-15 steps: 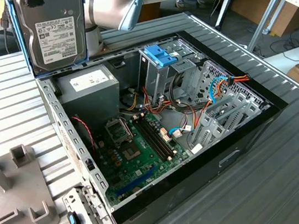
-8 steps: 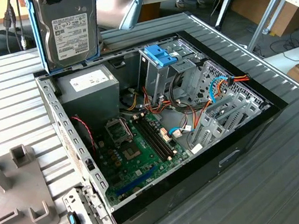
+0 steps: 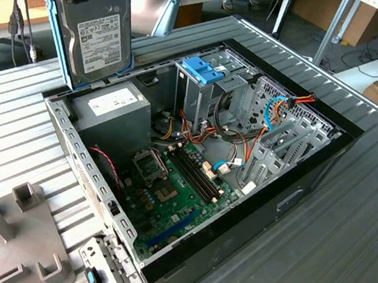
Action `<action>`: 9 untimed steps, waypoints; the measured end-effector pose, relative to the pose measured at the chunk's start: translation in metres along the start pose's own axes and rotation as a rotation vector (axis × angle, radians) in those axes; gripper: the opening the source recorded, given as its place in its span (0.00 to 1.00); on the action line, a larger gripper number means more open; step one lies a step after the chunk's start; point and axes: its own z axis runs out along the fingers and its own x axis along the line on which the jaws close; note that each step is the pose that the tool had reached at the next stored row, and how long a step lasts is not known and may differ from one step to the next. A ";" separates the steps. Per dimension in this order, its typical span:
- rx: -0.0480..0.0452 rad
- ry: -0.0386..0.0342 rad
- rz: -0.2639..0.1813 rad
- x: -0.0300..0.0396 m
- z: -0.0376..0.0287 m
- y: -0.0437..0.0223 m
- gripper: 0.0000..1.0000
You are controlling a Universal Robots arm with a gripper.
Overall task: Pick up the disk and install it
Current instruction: 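Pick up the disk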
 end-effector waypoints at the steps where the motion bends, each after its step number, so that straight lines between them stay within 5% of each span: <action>1: 0.0000 0.0000 0.000 0.0000 0.0000 0.0000 0.37; 9: 0.0000 0.0000 0.000 0.0004 0.0001 -0.0031 0.37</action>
